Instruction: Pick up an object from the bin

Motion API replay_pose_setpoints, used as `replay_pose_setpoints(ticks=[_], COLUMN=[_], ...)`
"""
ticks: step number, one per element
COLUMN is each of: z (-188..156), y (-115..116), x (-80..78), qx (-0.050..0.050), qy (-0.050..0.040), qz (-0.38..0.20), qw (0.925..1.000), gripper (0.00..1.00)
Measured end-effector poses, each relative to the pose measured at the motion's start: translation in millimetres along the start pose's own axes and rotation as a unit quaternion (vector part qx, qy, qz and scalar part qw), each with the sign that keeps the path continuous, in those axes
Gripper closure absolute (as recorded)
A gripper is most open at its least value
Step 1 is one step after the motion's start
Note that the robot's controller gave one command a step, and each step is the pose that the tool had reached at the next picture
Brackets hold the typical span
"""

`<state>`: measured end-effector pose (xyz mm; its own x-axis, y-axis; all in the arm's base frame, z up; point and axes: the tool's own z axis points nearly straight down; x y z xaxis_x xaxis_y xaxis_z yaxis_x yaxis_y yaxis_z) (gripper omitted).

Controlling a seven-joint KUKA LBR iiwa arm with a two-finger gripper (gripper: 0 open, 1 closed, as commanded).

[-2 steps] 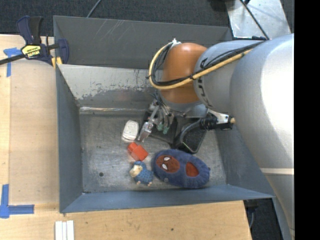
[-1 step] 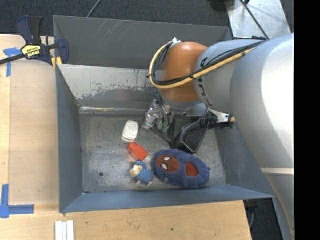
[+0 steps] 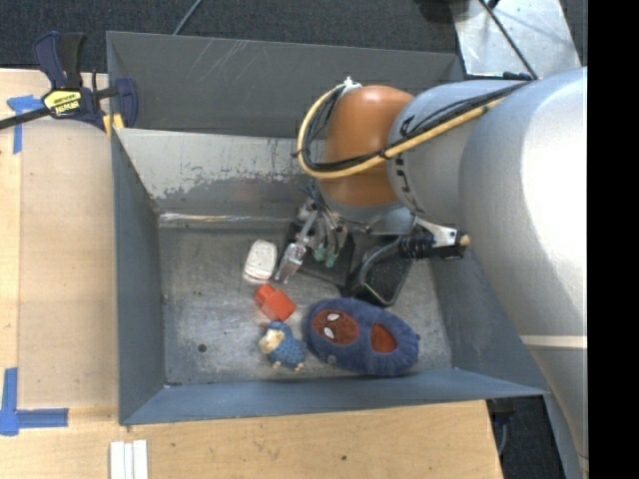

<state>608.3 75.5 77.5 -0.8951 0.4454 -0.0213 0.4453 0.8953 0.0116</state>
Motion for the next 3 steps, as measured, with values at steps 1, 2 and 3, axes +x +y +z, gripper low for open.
replay_pose_setpoints(ticks=[1,2,3], z=[-1.7,0.0,-1.7], y=[0.4,0.0,0.4], x=[-1.9,0.0,-1.8], qx=[-0.001,0.000,-0.001], qy=[-0.0032,0.0000,-0.0032], qz=[0.000,0.000,0.000], qw=[1.0000,1.0000,1.0000], gripper=[1.00,0.00,1.00])
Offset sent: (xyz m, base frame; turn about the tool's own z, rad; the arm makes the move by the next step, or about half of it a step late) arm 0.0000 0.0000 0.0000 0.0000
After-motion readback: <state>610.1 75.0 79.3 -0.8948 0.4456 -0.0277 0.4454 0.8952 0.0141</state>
